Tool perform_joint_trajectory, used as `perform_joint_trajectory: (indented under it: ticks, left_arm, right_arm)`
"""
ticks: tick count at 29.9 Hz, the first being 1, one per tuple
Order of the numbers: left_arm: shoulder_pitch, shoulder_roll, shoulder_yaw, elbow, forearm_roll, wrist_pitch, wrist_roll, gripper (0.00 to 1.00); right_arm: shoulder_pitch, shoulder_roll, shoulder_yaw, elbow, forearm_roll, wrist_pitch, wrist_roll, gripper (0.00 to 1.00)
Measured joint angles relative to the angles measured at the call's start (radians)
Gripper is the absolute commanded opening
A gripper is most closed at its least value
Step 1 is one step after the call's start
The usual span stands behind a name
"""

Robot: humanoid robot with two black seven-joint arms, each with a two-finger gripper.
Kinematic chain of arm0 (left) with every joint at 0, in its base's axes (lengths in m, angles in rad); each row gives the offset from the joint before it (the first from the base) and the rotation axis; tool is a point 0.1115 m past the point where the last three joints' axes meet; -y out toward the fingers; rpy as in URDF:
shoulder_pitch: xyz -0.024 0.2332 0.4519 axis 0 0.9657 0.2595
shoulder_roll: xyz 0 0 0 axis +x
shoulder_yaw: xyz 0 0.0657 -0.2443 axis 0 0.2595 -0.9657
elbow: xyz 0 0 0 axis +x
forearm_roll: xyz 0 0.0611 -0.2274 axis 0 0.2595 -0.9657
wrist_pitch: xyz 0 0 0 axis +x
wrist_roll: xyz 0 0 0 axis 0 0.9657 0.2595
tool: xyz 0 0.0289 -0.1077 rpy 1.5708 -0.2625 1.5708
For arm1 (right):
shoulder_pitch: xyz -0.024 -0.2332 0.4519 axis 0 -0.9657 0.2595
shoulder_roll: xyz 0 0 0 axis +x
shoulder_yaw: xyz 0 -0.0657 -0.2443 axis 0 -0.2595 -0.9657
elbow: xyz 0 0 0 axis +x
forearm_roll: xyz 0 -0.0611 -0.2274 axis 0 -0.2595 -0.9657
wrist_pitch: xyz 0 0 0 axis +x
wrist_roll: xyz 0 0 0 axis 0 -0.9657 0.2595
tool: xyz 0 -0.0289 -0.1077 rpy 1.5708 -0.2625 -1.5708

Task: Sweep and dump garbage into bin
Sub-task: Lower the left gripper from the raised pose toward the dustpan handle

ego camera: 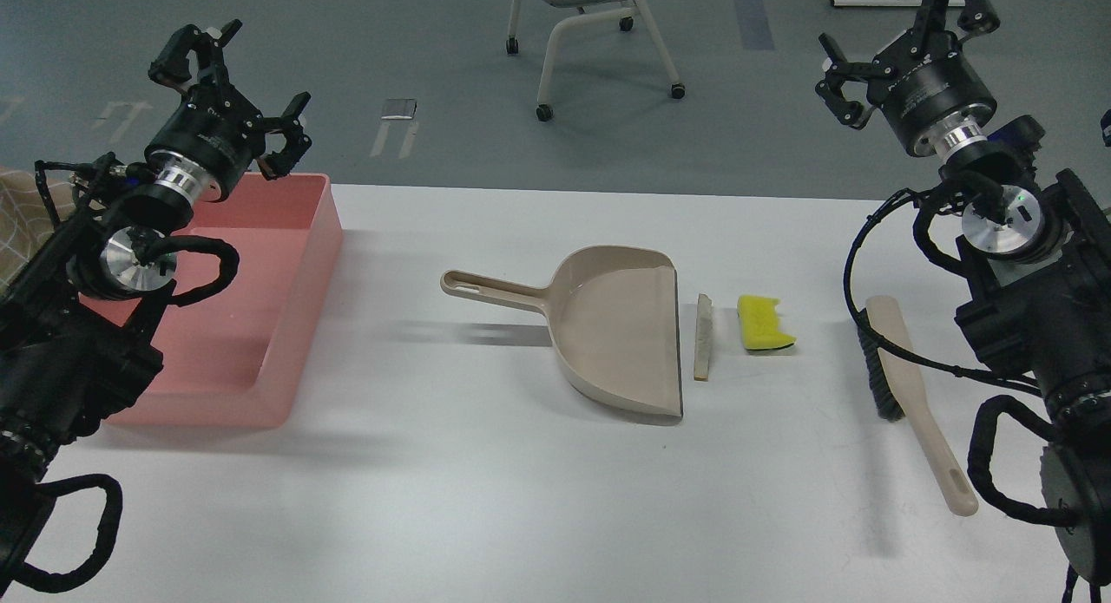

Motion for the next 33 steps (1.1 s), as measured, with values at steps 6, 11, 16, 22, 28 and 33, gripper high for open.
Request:
perform_joint_trajectory:
  ticks: [6,11,16,22,28,33]
  left_arm:
    - [0.001,0.000,0.001,-0.006,-0.003,-0.009,0.001,0.98]
    - [0.007,0.001,0.004,-0.006,-0.004,-0.010,0.007,0.98]
    - [0.009,0.005,0.006,-0.006,-0.002,-0.005,0.008,0.98]
    - [0.014,0.003,0.008,-0.075,0.003,-0.005,0.007,0.98]
    - [0.132,0.051,0.024,-0.260,0.003,0.031,-0.001,0.98]
    - [0.271,0.103,-0.015,-0.474,0.001,0.035,-0.024,0.98]
  right_arm:
    - [-0.038,-0.008,0.014,0.036,0.000,0.000,0.000,1.00]
    - [-0.040,-0.008,0.025,0.038,0.000,0.000,0.000,1.00]
    - [-0.036,-0.007,0.025,0.038,0.000,-0.004,0.000,1.00]
    - [-0.039,-0.015,0.025,0.047,0.000,-0.004,0.000,1.00]
    - [-0.073,-0.020,0.026,0.113,0.000,-0.008,0.000,1.00]
    - [-0.161,-0.039,0.028,0.200,0.000,-0.007,0.000,1.00]
